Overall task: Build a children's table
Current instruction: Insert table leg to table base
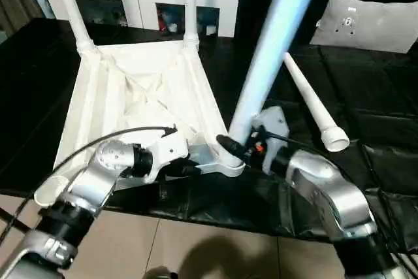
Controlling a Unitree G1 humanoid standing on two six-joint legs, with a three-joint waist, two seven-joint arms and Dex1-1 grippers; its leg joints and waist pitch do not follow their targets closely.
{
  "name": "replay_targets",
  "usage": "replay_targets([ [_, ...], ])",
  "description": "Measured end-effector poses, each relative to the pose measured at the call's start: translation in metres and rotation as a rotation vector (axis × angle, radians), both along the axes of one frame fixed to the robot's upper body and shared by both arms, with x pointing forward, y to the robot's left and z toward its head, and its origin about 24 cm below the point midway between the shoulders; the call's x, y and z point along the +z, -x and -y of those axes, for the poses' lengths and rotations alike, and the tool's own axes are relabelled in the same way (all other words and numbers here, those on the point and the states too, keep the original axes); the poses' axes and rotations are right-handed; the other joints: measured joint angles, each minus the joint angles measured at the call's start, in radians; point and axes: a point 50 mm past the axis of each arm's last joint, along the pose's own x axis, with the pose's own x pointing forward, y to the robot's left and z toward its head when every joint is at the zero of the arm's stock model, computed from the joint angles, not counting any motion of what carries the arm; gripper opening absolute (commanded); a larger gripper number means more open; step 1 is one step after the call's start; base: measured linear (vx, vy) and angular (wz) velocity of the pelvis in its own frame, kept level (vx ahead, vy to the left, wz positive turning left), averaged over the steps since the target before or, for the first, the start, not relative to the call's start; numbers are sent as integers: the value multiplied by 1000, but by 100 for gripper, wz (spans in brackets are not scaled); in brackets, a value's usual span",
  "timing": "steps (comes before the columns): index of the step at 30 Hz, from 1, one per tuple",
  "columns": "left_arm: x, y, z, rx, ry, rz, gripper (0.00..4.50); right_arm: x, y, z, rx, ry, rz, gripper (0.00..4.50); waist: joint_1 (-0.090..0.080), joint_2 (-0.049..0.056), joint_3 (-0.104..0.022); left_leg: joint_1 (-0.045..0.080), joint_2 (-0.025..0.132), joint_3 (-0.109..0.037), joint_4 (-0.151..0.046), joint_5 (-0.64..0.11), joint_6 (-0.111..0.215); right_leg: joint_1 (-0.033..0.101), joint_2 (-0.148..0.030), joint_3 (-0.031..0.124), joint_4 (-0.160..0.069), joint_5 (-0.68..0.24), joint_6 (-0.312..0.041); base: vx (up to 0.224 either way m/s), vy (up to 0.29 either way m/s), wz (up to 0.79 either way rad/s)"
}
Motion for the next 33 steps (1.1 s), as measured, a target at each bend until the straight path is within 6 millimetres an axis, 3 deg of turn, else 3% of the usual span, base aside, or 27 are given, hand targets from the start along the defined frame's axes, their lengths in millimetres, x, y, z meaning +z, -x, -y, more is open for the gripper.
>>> replay_targets([
  [19, 1, 3, -8, -37, 0, -56, 0, -2, 0, 0, 109, 51, -84, 189, 1, -20, -13, 1, 2, 2, 0, 0, 0, 1, 0, 0, 0, 0, 0, 0, 0, 0],
  [26, 0, 3, -6, -35, 14, -61, 0, -11, 3, 11, 53, -95, -158, 189, 5, -19, -12, 1, 2, 2, 0, 0, 0, 1, 0, 0, -1, 0, 0, 0, 0, 0],
  [33, -1, 4, -4, -40, 27, -71, 0, -24, 16, 18, 15, -166, -116, 189, 14, -14, -13, 1, 1, 2, -1, -1, 0, 1, 0, 0, -2, -1, 0, 0, 0, 0],
])
